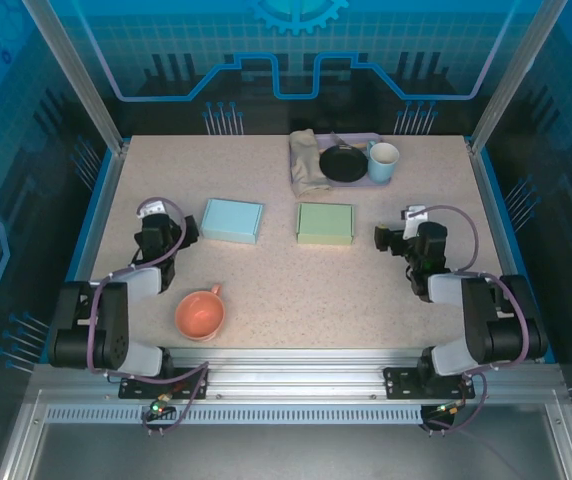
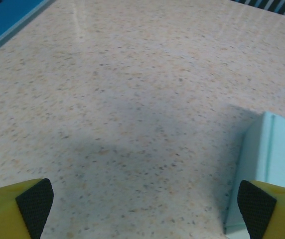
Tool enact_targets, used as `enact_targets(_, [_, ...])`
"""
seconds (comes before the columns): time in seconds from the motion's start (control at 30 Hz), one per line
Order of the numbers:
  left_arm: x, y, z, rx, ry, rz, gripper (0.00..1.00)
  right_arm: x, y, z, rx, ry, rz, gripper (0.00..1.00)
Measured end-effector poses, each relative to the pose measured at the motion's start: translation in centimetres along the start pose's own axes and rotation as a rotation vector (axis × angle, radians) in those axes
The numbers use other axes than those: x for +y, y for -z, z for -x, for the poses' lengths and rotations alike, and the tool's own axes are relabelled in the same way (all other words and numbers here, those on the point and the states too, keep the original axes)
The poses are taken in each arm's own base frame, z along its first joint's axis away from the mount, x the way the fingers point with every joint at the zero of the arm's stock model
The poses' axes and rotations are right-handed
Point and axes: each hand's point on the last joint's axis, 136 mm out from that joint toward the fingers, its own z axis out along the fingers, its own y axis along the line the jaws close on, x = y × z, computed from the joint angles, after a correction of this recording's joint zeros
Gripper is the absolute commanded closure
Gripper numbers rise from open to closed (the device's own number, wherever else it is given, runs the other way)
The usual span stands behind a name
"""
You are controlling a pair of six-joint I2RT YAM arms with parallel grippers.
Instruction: Fold the paper box
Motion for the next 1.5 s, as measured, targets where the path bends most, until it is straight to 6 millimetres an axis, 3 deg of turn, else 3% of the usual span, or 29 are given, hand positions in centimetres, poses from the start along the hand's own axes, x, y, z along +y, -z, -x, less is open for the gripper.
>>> enact_targets(0.13, [-3.1, -0.2, -0.7, -0.013, -0.100, -0.104, 0.01, 0.1, 0.0, 0.0, -0.012, 0.020, 0.000, 0.00])
enact_targets(0.2, [-3.7, 0.0, -0.8, -0.048, -0.121, -0.132, 0.01, 0.2, 0.0, 0.4, -0.029, 0.026, 0.000, 0.00])
enact_targets(0.33, [-3.5, -0.1, -2.0, -0.042, -0.130, -0.140, 0.01, 0.3, -0.3, 0.7, -0.025, 0.034, 0.006, 0.00])
enact_targets(0.7, [-3.9, 0.0, -0.7, -0.091, -0.138, -0.163, 0.01, 0.3, -0.4, 1.0, -0.028, 0.045, 0.007, 0.00])
enact_targets(1.5, [-3.9, 0.0, -0.7, -0.092, -0.138, -0.164, 0.01, 0.3, -0.4, 0.9, -0.024, 0.045, 0.007, 0.00])
